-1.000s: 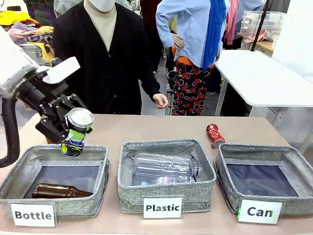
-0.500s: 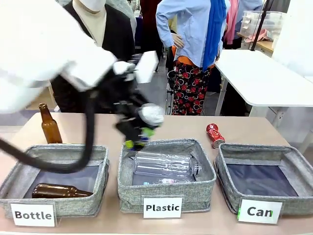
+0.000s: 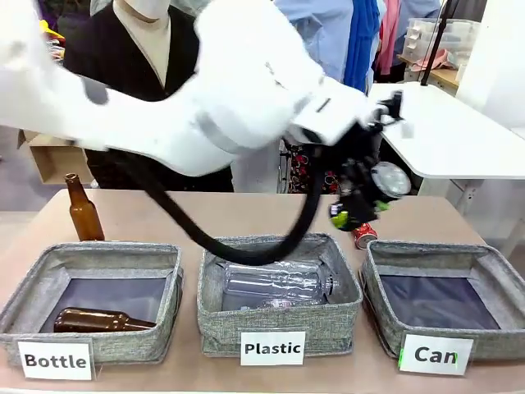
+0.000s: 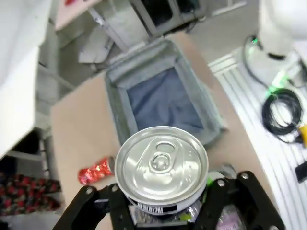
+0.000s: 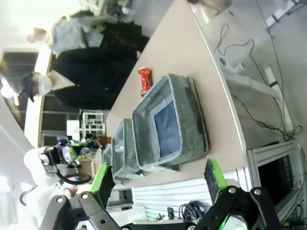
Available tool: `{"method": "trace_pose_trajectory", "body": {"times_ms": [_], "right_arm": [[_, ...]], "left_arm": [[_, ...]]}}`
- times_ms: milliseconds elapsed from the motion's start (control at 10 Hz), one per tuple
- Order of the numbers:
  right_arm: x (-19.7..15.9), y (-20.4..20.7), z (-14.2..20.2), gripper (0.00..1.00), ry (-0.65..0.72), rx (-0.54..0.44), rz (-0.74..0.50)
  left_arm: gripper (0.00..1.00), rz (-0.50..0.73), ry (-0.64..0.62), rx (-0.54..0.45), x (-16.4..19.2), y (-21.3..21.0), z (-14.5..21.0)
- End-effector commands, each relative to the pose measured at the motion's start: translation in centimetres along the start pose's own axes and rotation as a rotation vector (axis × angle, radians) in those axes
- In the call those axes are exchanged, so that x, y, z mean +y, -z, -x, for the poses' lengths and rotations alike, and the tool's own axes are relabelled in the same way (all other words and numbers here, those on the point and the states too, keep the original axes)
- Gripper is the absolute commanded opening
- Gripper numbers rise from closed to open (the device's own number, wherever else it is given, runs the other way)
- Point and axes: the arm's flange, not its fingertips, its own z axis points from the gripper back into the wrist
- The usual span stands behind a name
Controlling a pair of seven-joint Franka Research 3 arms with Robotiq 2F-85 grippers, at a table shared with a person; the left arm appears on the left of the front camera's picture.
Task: Sort the can waste into the basket.
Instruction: Pick up the can waste from the table and place it in the right Fabric basket.
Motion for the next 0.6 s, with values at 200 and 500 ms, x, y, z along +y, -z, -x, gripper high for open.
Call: {"method": "trace_pose_trajectory", "body": {"times_ms": [200, 500], "right_arm": [[0.7, 0.4, 0.2, 1.00, -0.022, 0.037, 0.022], [0.7, 0.4, 0.2, 1.00, -0.022, 0.037, 0.022]], "left_arm": [[0.40, 0.058, 0.040, -0.005, 2.3, 11.0, -3.5], [0.40, 0.070, -0.001, 0.048, 2.3, 14.0, -3.2]]}}
